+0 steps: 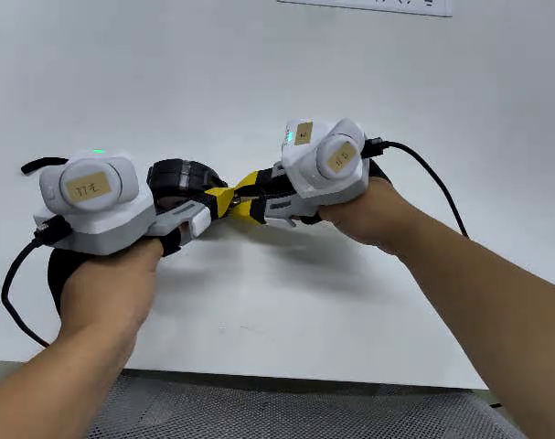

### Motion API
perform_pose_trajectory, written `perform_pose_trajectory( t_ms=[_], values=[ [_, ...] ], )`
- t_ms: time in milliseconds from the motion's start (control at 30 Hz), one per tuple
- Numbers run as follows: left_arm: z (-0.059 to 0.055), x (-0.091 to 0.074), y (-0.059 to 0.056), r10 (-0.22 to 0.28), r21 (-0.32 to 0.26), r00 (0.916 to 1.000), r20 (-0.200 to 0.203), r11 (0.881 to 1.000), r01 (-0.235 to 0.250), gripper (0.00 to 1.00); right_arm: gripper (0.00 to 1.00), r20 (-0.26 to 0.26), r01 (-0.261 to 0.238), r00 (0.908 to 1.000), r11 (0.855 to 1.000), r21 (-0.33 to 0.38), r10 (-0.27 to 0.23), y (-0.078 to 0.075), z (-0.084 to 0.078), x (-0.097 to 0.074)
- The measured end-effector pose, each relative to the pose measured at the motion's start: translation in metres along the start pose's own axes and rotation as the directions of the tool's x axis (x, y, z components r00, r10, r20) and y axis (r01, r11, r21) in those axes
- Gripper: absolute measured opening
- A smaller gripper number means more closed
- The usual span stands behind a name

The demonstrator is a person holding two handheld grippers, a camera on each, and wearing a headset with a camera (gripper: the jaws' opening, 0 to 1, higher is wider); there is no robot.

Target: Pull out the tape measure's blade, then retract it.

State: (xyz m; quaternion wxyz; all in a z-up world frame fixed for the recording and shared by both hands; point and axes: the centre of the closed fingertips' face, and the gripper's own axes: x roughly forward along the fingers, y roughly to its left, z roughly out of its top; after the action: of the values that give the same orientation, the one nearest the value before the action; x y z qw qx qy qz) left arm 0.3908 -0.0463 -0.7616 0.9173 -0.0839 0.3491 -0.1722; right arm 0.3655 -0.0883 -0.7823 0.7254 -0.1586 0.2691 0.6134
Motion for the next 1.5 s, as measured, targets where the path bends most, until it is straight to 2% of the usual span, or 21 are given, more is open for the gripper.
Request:
perform_pose_trajectory(
  t_ms=[300, 667, 900, 1233, 1333, 1500],
  values=[
    [0.0, 0.0, 0.0, 0.001, 0.0, 1.0, 0.005, 1.0, -0.001, 0.6, 0.12, -0.01, 0.006, 0.9999, 1.0, -0.009, -0.006, -0.001, -0.001, 0.001],
    [0.001, 0.002, -0.001, -0.026, 0.022, 0.9996, -0.009, 0.999, 0.026, 0.62, 0.16, -0.01, 0.022, 0.9997, 1.0, 0.008, -0.022, -0.005, -0.001, -0.003],
    [0.006, 0.002, -0.001, -0.036, 0.042, 0.9994, 0.001, 0.998, 0.036, 0.66, 0.19, -0.007, 0.035, 0.9994, 0.999, 0.024, -0.035, -0.005, -0.001, -0.009],
    [0.011, -0.008, -0.003, -0.044, 0.09, 0.999, 0.013, 0.995, 0.042, 0.71, 0.28, 0.005, 0.06, 0.9982, 0.997, 0.058, -0.06, -0.001, 0.003, -0.014],
    [0.01, -0.011, -0.004, -0.054, 0.089, 0.9985, 0.006, 0.995, 0.054, 0.72, 0.31, 0.01, 0.074, 0.9971, 0.995, 0.07, -0.075, 0.0, 0.003, -0.018],
    [0.009, -0.017, -0.009, -0.09, 0.124, 0.996, 0.002, 0.988, 0.089, 0.72, 0.34, 0.012, 0.089, 0.9958, 0.993, 0.083, -0.091, 0.004, 0.002, -0.027]
  ],
)
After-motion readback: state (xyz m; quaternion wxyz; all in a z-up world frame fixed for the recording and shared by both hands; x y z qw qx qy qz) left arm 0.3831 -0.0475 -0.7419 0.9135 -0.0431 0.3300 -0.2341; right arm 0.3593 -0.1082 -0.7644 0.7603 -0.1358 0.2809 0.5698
